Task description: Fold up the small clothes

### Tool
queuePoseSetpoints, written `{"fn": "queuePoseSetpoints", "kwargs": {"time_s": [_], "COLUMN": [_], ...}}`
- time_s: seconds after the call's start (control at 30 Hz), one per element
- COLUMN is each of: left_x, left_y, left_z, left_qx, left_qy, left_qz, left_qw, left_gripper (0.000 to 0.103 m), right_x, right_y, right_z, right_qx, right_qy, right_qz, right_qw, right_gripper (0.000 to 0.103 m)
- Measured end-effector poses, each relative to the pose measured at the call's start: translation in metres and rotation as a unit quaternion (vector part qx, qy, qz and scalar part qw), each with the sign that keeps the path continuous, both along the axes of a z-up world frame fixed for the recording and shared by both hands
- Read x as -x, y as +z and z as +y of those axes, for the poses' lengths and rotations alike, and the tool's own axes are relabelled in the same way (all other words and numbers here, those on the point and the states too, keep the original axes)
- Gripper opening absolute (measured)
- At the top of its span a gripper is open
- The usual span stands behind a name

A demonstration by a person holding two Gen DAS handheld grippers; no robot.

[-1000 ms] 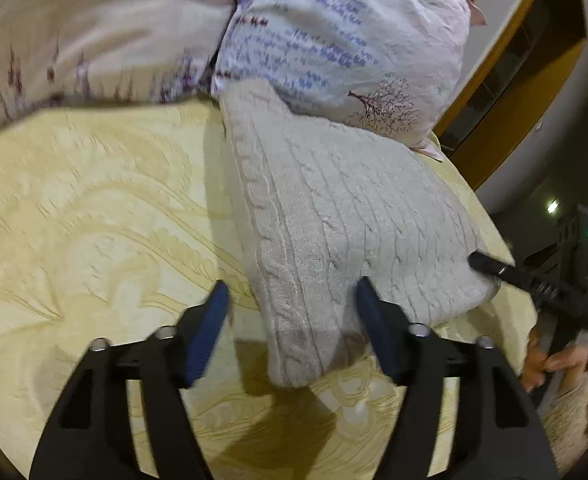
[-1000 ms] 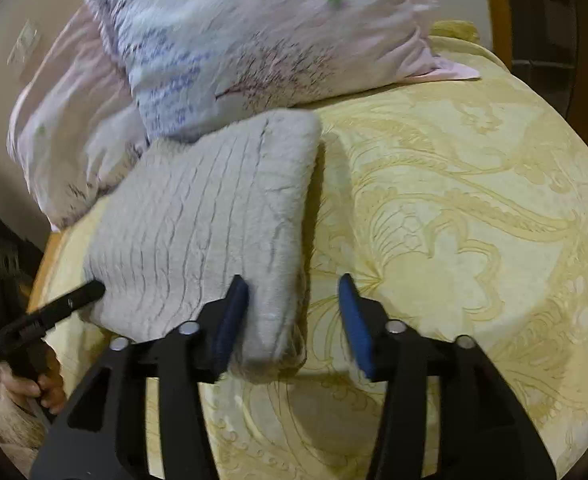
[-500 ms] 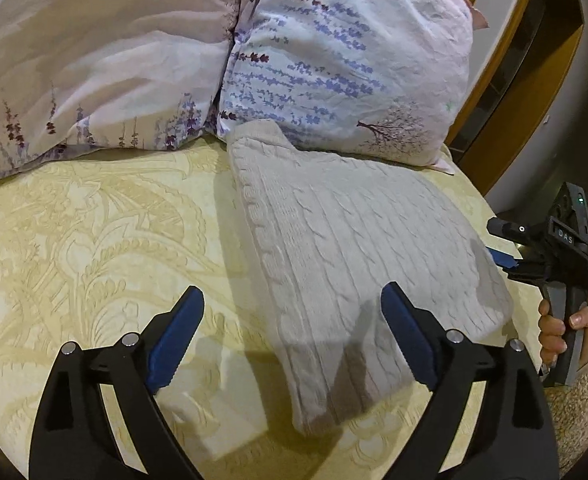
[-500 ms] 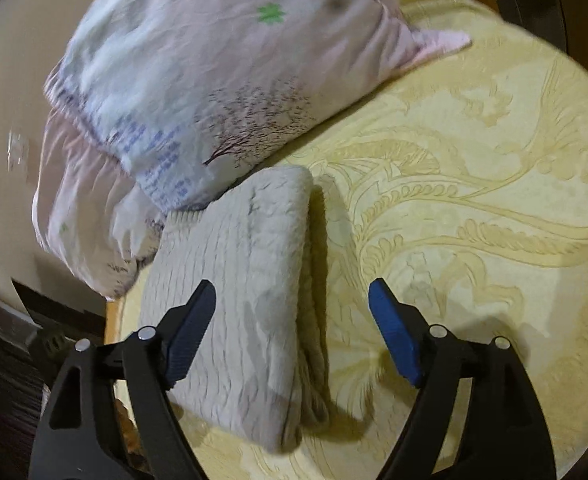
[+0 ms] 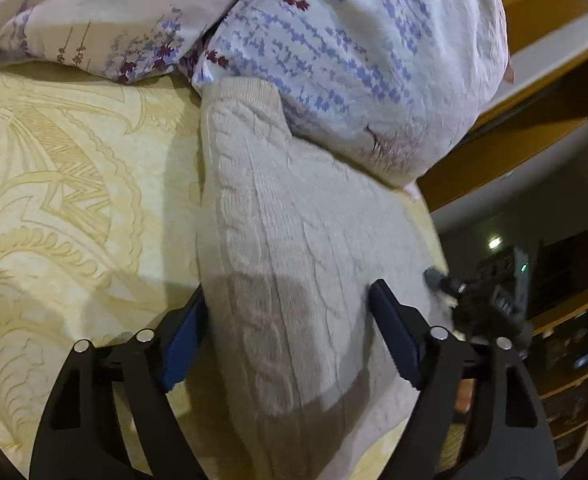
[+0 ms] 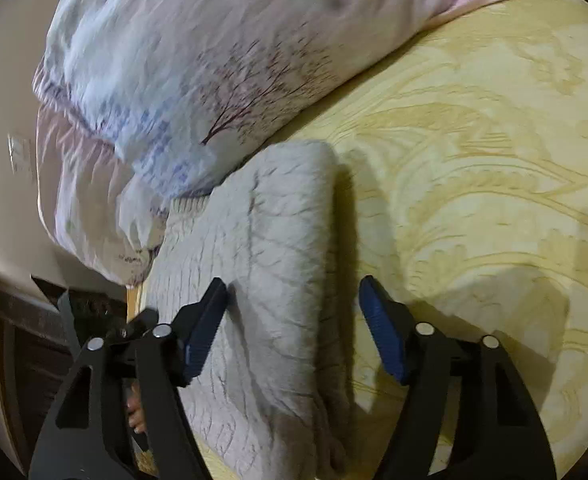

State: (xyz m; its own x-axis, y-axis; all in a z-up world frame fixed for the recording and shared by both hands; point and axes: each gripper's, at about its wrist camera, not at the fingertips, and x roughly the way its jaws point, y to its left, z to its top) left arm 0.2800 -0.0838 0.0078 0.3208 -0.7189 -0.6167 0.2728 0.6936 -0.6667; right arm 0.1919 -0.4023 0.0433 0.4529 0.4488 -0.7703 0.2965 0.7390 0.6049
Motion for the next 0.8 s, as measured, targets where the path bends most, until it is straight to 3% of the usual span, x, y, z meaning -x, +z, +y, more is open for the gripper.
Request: {"fn": "queuePoseSetpoints", "kwargs": {"time_s": [0.13, 0.2, 0.3, 0.37, 0.53, 0.63, 0.73, 0.8], "left_x": [-0.007, -0.009, -0.006, -0.004, 0.013, 0.022, 0.021, 0.016], "left_y": [-0.006, -0.009, -0.006, 0.000, 0.030, 0.041, 0.032, 0.015], "left_z": [0.004, 0.007, 0.010, 0.018, 0.057, 0.097, 0.131, 0.140], "left_qx": [0.035, 0.050, 0.069, 0.080, 0.080, 0.065, 0.036, 0.003], "left_qy": [0.010, 0.013, 0.009, 0.001, 0.002, 0.022, 0.058, 0.077], "left_qz": [0.023, 0.032, 0.029, 0.025, -0.013, -0.027, -0.017, 0.001], "left_qw": [0.9991, 0.9982, 0.9972, 0.9965, 0.9967, 0.9973, 0.9975, 0.9970], "left_gripper": [0.070, 0.059, 0.044, 0.040, 0.039, 0.040, 0.042, 0.046], "right_x": [-0.004, -0.004, -0.001, -0.001, -0.012, -0.021, -0.030, -0.037], "right_y": [-0.007, -0.013, -0.010, -0.001, 0.026, 0.026, 0.014, -0.004], "right_z": [0.008, 0.010, 0.014, 0.021, 0.078, 0.114, 0.149, 0.172], "right_qx": [-0.020, -0.044, -0.064, -0.074, -0.048, -0.037, 0.005, 0.054], "right_qy": [0.014, 0.013, 0.005, 0.006, 0.063, 0.092, 0.116, 0.126], "right_qz": [-0.006, -0.003, -0.017, -0.034, -0.069, -0.084, -0.078, -0.046], "right_qw": [1.000, 0.999, 0.998, 0.997, 0.994, 0.992, 0.990, 0.989], "right_gripper": [0.053, 0.036, 0.032, 0.031, 0.029, 0.029, 0.029, 0.034]}}
